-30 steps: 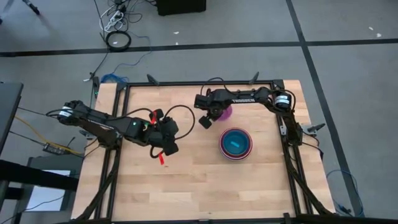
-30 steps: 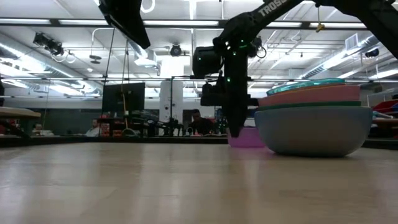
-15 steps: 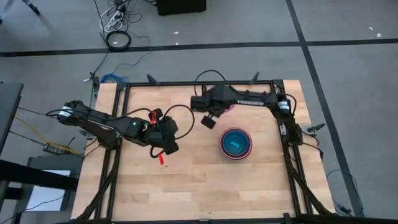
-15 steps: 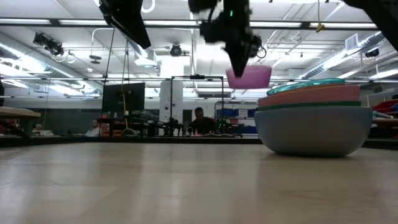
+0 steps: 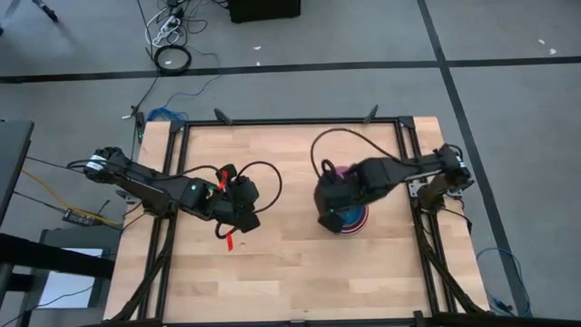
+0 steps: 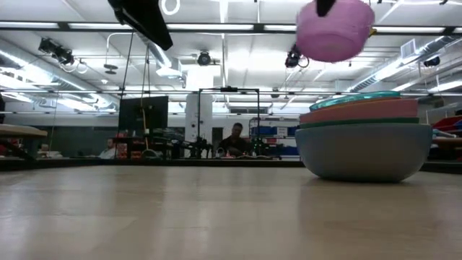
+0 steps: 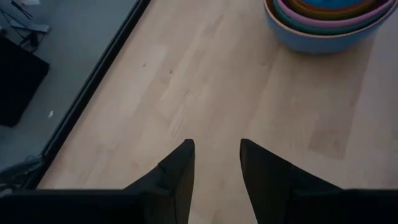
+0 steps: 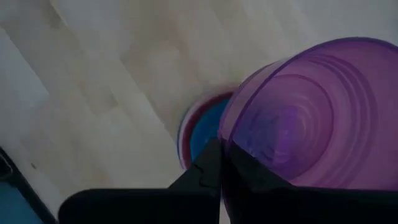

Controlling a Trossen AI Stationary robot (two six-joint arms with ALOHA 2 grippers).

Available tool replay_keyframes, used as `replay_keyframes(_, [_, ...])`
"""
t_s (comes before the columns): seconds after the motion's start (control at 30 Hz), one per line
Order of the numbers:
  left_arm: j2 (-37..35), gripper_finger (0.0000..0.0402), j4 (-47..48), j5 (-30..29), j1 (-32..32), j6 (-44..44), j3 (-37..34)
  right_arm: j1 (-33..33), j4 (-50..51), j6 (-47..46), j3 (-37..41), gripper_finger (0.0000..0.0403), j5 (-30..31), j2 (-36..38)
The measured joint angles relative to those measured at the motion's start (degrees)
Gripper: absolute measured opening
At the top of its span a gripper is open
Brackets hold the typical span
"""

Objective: Nest bowls inside each other
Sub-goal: Stack the violet bowl on top of blue bowl

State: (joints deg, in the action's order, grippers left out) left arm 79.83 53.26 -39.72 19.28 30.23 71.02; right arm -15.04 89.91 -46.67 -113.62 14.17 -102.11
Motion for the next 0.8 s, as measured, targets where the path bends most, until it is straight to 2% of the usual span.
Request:
replay_keyframes(0.13, [0.0, 0.0137, 0.0, -0.1, 0.3, 1.5, 0.0, -1.0, -0.4, -1.9, 5.8, 0.0, -3.4, 1.3])
replay_keyframes(0.4, [0.0, 0.0137, -0.1, -1.3, 1.1, 1.8, 0.0, -1.9, -4.3, -4.1, 16.2, 0.0, -4.3, 1.1])
replay_keyframes(0.7, [0.0, 0.0137, -0.1, -2.9, 1.1, 1.7, 0.0, -1.9, -15.5, -3.7, 22.5, 0.0002, -5.8, 1.0])
replay_keyframes(0.8, [0.0, 0.0137, 0.0, -2.9, 1.1, 1.7, 0.0, -1.9, -15.5, -3.7, 23.2, 0.002, -6.4, 0.9])
